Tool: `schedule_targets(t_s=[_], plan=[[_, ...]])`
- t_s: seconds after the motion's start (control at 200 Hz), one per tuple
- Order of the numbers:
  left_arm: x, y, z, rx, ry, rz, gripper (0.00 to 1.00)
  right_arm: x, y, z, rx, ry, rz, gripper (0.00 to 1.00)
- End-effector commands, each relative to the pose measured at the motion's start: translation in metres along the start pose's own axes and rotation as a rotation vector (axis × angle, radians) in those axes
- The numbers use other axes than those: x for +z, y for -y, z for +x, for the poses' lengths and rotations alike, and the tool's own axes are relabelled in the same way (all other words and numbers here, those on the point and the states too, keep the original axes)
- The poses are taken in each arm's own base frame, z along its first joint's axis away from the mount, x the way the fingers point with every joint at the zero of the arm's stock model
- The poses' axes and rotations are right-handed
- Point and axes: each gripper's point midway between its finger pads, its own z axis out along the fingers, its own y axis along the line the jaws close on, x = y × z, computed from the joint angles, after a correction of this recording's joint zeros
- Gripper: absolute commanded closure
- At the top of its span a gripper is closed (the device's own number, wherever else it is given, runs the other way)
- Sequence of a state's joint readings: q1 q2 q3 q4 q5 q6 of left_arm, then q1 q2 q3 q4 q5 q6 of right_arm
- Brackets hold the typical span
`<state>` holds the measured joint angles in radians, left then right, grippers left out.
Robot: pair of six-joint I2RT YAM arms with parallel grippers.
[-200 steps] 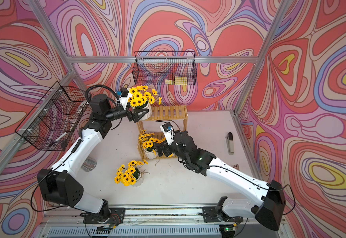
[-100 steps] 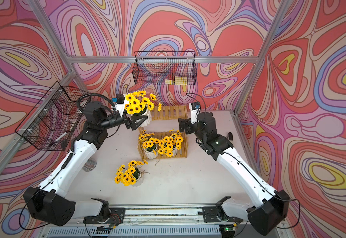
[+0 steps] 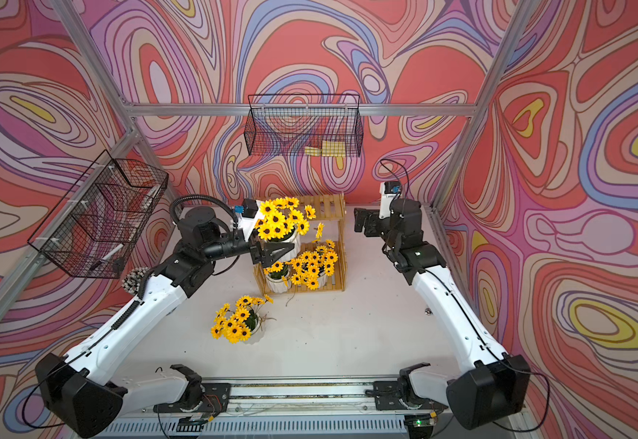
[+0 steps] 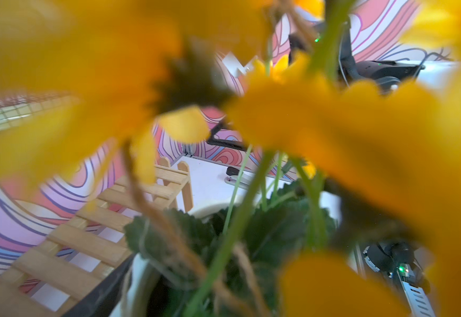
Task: Take the sunflower pots off the shelves
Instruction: Pick up the sunflower pot from the shelf, then place the sunflower pot at the center of the board.
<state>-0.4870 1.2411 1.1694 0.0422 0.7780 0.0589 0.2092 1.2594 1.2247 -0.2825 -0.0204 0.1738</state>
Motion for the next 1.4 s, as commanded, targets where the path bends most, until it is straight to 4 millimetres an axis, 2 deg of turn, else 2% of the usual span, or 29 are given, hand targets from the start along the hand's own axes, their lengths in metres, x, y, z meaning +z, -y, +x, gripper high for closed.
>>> schedule_targets(t_s=[0.0, 0.175, 0.386, 0.481, 0.666, 0.982, 1.397], plan=[[0.005, 0.016, -0.016, 0.063, 0.052, 0.013, 1.00, 0.005, 0.011, 0.003, 0.050, -0.003, -0.009, 0.02], [0.026, 0.030, 0.004, 0.058, 0.018, 0.022, 1.00, 0.009, 0.026, 0.008, 0.091, -0.006, 0.008, 0.02], [0.050, 0.046, 0.029, 0.020, -0.012, 0.043, 1.00, 0.006, 0.030, 0.009, 0.104, 0.009, 0.012, 0.02], [0.064, 0.057, 0.045, 0.023, -0.058, 0.062, 1.00, 0.003, 0.029, 0.007, 0.108, 0.020, 0.011, 0.02], [0.081, 0.072, 0.060, -0.024, -0.049, 0.092, 1.00, -0.008, 0.027, 0.001, 0.120, 0.051, 0.007, 0.02], [0.122, 0.102, 0.097, 0.024, -0.092, 0.082, 1.00, -0.025, 0.020, -0.014, 0.136, 0.105, -0.021, 0.02], [0.169, 0.122, 0.136, -0.033, -0.079, 0.134, 1.00, -0.033, 0.013, -0.017, 0.145, 0.121, -0.060, 0.02]])
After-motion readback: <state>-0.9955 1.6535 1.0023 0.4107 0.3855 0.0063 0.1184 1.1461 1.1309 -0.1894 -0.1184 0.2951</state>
